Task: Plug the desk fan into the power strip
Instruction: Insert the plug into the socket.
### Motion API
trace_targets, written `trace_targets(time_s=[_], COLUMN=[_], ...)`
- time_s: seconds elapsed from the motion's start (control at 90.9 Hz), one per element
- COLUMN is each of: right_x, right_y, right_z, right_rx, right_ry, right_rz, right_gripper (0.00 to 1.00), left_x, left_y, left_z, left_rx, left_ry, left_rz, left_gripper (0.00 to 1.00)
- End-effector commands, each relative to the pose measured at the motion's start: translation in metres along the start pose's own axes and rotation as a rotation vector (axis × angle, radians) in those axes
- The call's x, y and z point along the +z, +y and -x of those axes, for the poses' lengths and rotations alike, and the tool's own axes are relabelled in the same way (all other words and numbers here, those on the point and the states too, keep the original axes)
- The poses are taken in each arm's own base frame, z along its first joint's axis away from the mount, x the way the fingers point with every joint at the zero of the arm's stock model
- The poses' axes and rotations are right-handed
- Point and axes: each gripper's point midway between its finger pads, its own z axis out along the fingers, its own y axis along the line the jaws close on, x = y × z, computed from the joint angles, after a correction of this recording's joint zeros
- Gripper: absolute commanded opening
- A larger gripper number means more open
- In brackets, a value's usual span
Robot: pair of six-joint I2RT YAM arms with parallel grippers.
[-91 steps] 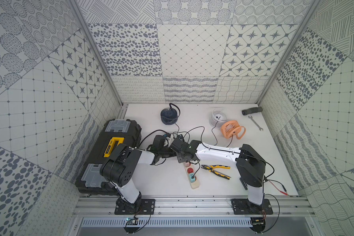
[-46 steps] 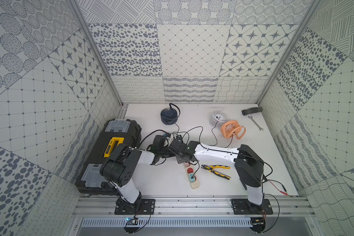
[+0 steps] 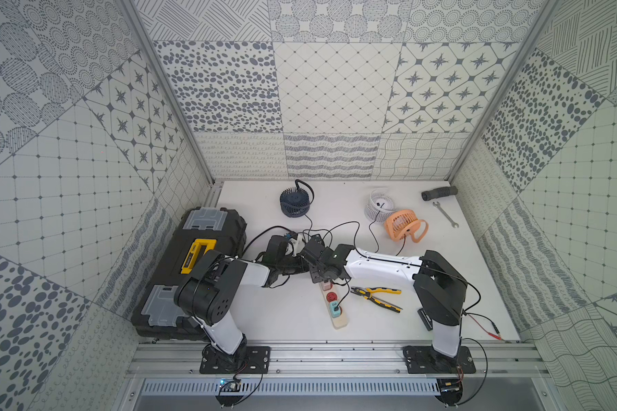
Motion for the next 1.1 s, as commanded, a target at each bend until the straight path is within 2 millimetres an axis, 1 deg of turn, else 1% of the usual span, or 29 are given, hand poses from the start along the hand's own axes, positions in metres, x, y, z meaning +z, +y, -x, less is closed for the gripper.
trace_targets(time_s=[0.0, 0.055, 0.11, 0.198, 0.264, 0.319, 0.385, 0.396, 0.418, 0.44, 0.517, 0.594, 0.682, 0.726, 0.781, 0.891, 0.991, 1.09], right_x=[0.071, 0.069, 0.066, 0.058, 0.050, 0.041, 0.026, 0.024, 0.019, 0.014, -0.004, -0.021, -0.042, -0.052, -0.062, -0.077, -0.074, -0.064], right_y=[-0.077, -0.074, -0.074, -0.071, -0.061, -0.048, -0.032, -0.029, -0.024, -0.019, -0.004, 0.007, 0.013, 0.016, 0.019, 0.020, 0.017, 0.014], right_z=[-0.173, -0.171, -0.169, -0.151, -0.129, -0.104, -0.071, -0.065, -0.055, -0.046, -0.018, 0.003, 0.021, 0.029, 0.036, 0.046, 0.045, 0.038], right_rx=[-0.072, -0.128, -0.141, -0.134, -0.099, -0.063, -0.027, -0.022, -0.014, -0.009, 0.000, 0.001, 0.004, 0.004, 0.005, 0.003, -0.002, -0.011], right_ry=[0.613, 0.623, 0.613, 0.546, 0.477, 0.396, 0.298, 0.281, 0.254, 0.230, 0.152, 0.093, 0.034, 0.008, -0.020, -0.069, -0.070, -0.050], right_rz=[-0.284, -0.319, -0.324, -0.318, -0.275, -0.222, -0.178, -0.169, -0.155, -0.139, -0.083, -0.039, 0.000, 0.017, 0.035, 0.039, 0.020, -0.001], right_gripper=[0.00, 0.00, 0.00, 0.00, 0.00, 0.00, 0.00, 0.01, 0.09, 0.15, 0.26, 0.39, 0.55, 0.61, 0.65, 0.68, 0.68, 0.63], left_x=[-0.001, -0.001, -0.001, -0.002, -0.003, -0.003, -0.003, -0.003, -0.004, -0.004, -0.005, -0.006, -0.008, -0.008, -0.008, -0.009, -0.009, -0.010], left_y=[0.013, 0.013, 0.012, 0.012, 0.012, 0.012, 0.011, 0.011, 0.011, 0.011, 0.010, 0.008, 0.008, 0.008, 0.007, 0.006, 0.006, 0.005], left_z=[-0.007, -0.007, -0.007, -0.007, -0.006, -0.006, -0.005, -0.005, -0.005, -0.005, -0.004, -0.002, -0.001, 0.000, 0.000, 0.001, 0.001, 0.001], left_rx=[0.000, -0.001, 0.000, 0.003, 0.004, 0.005, 0.004, 0.003, 0.004, 0.004, 0.010, 0.021, 0.026, 0.026, 0.027, 0.027, 0.027, 0.029], left_ry=[0.022, 0.022, 0.022, 0.021, 0.018, 0.017, 0.017, 0.017, 0.016, 0.016, 0.012, 0.010, 0.009, 0.008, 0.008, 0.006, 0.007, 0.008], left_rz=[0.052, 0.053, 0.051, 0.055, 0.059, 0.057, 0.057, 0.057, 0.057, 0.057, 0.060, 0.062, 0.068, 0.069, 0.069, 0.067, 0.068, 0.069], left_gripper=[0.37, 0.37, 0.37, 0.37, 0.37, 0.37, 0.37, 0.37, 0.37, 0.37, 0.37, 0.37, 0.37, 0.37, 0.37, 0.37, 0.37, 0.37])
